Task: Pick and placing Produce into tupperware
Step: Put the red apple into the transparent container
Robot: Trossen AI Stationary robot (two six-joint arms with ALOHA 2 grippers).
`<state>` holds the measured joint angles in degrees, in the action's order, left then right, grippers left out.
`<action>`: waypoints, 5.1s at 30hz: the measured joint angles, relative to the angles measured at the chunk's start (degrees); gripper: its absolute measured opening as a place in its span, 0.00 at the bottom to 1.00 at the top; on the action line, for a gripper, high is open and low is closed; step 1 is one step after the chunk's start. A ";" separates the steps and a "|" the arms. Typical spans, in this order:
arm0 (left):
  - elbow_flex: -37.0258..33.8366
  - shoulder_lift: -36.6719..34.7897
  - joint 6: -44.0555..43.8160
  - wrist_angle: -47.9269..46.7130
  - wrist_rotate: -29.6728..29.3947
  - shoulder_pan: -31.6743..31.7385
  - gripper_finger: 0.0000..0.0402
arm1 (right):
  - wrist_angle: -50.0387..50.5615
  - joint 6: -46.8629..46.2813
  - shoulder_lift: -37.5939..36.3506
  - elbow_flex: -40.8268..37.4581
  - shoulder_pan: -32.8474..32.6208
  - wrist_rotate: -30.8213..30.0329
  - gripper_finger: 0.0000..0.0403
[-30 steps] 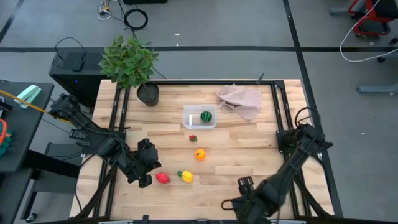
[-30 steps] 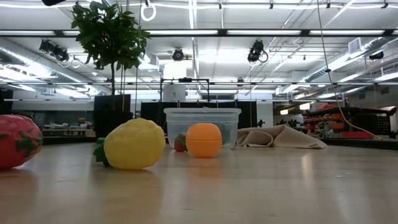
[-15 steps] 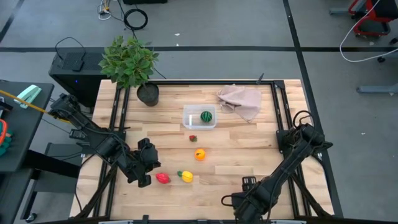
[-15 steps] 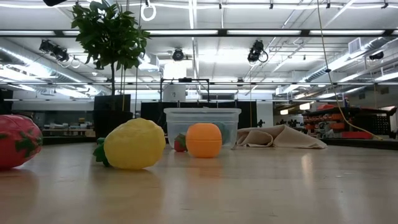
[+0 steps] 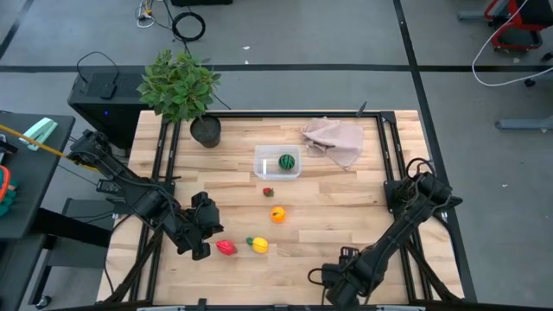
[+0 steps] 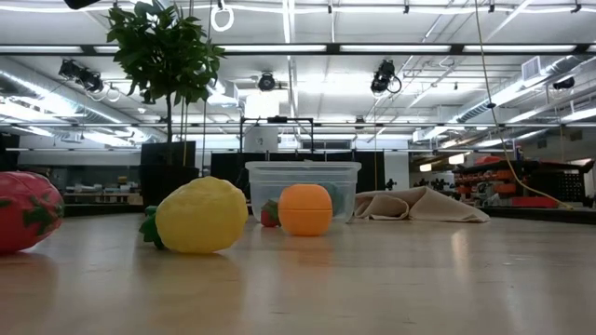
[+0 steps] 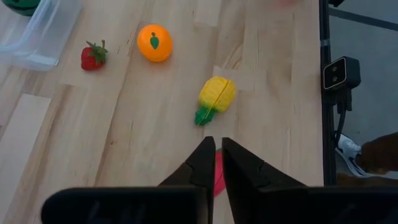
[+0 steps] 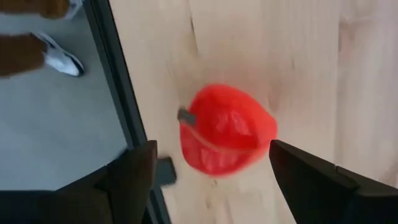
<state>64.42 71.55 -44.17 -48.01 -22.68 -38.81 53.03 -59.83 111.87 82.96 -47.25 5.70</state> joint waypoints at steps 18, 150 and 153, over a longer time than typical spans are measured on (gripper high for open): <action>0.00 0.00 -0.08 0.00 -0.02 0.02 0.10 | -0.93 -0.60 0.01 -2.14 -0.13 -2.35 0.84; 0.02 -0.02 -1.05 -2.58 -0.01 -0.07 0.10 | 30.90 41.99 16.59 40.89 59.17 -7.06 0.78; 0.02 -0.02 -1.07 -2.64 -0.02 -0.07 0.10 | 30.80 42.02 16.59 40.89 59.17 -7.00 0.80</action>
<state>64.45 71.53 -45.23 -50.65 -22.70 -38.87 83.83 -17.80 128.46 123.85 11.92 -1.30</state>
